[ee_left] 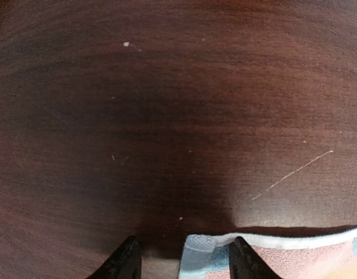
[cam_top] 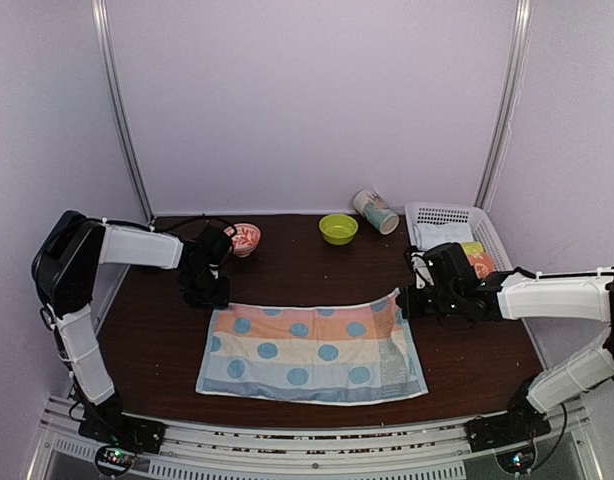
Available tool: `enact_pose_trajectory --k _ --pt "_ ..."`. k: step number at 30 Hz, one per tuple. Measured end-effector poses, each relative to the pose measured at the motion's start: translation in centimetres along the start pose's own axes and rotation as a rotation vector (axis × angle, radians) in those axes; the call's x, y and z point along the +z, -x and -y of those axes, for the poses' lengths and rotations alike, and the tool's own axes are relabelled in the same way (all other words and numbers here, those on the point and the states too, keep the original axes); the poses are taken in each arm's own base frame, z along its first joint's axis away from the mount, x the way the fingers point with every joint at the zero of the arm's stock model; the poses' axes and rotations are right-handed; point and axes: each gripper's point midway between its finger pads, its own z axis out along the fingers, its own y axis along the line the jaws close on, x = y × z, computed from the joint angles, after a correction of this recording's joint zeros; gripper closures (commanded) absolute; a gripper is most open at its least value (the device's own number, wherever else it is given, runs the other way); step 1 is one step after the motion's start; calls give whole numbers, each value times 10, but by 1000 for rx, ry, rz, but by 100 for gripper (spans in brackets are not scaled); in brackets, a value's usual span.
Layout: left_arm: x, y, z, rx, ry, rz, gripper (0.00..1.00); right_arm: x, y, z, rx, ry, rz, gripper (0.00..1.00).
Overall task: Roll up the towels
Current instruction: Pick up the towel from the center of the board.
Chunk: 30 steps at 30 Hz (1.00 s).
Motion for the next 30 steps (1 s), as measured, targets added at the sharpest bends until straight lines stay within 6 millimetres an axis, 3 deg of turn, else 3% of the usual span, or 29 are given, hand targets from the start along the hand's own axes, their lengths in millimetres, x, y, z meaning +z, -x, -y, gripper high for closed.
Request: enact_pose_trajectory --k 5,14,21,24,30 --pt "2 3 6 2 -23 4 57 0 0 0 0 1 1 100" --pt "4 8 13 9 -62 27 100 -3 3 -1 1 7 13 100" --pt "3 8 15 8 -92 56 100 -4 4 -1 1 6 14 100" --pt "-4 -3 11 8 -109 53 100 -6 5 -2 2 9 20 100" --pt "-53 -7 12 5 -225 166 100 -18 10 -3 7 23 52 100"
